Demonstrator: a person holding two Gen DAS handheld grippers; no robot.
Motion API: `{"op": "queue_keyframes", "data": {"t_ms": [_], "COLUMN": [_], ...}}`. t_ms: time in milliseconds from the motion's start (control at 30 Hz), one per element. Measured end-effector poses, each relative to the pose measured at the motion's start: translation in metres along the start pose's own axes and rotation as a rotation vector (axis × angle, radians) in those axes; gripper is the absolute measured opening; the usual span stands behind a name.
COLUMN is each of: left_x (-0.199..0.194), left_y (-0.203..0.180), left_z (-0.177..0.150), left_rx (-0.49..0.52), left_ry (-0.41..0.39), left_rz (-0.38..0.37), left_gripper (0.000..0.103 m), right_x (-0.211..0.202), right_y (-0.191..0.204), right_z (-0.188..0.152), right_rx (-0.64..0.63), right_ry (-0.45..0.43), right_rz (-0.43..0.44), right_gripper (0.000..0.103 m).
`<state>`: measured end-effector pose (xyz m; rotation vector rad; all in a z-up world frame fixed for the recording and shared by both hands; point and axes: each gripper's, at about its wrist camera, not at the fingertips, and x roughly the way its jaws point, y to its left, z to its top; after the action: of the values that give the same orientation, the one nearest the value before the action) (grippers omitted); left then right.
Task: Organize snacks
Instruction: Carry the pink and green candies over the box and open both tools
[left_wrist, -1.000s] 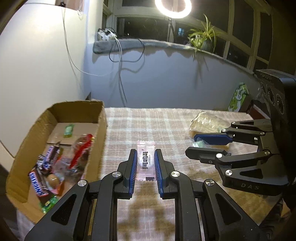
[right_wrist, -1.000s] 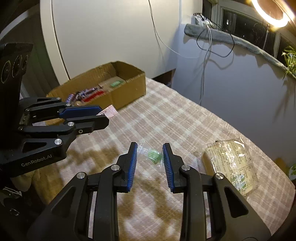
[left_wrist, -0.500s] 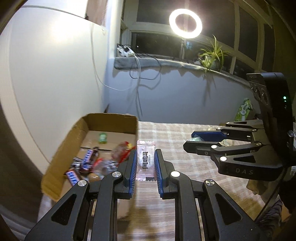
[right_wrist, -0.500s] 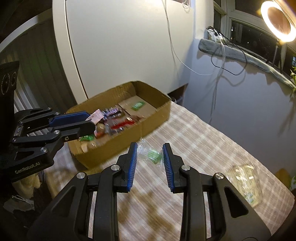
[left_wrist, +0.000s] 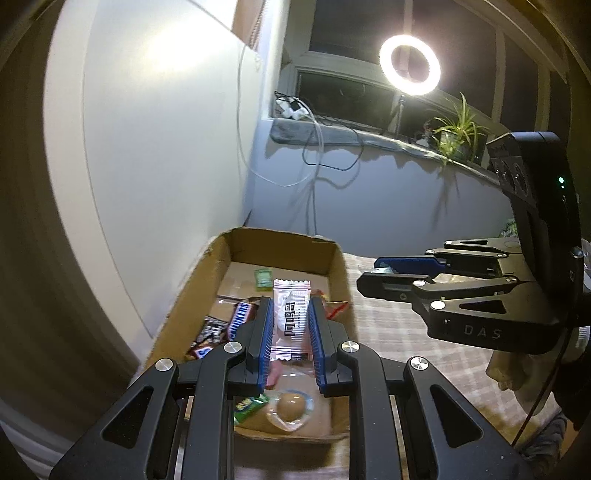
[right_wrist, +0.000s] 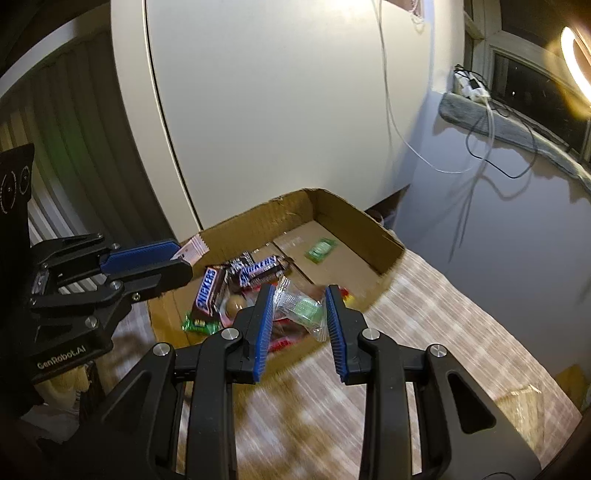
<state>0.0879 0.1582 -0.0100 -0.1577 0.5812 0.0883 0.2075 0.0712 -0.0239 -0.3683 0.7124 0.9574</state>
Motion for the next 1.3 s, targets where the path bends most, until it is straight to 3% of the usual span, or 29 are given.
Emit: {"op": "queue_keyframes", "data": {"t_ms": [600,1167,1233,1300], "left_x": [0.026,0.034,0.034,0.034], "left_y": [0.03,0.031,0.03,0.03], "left_z": [0.005,0.005,0.005,0.005], "left_rx": [-0.032,-0.037,-0.037,-0.037], "left_ry": [0.022,0.035,0.035,0.037], "left_rz": [0.023,0.038,0.042,0.045], "left_gripper": [0.017,0.019,0.021,0.027], "right_x": [0.056,0.066,0.066,0.066], "right_y": [0.001,-0.008,-0.009,-0.01], "right_z": [0.02,0.02,0.02,0.021], "right_rx": [-0.009,0.008,0.014,0.019], "right_ry": [0.048,0.066,0.066,0.058], "right_rz": [0.049,0.045,0.047,0.042], "right_gripper": [0.029,0.033,0.038,0.052]}}
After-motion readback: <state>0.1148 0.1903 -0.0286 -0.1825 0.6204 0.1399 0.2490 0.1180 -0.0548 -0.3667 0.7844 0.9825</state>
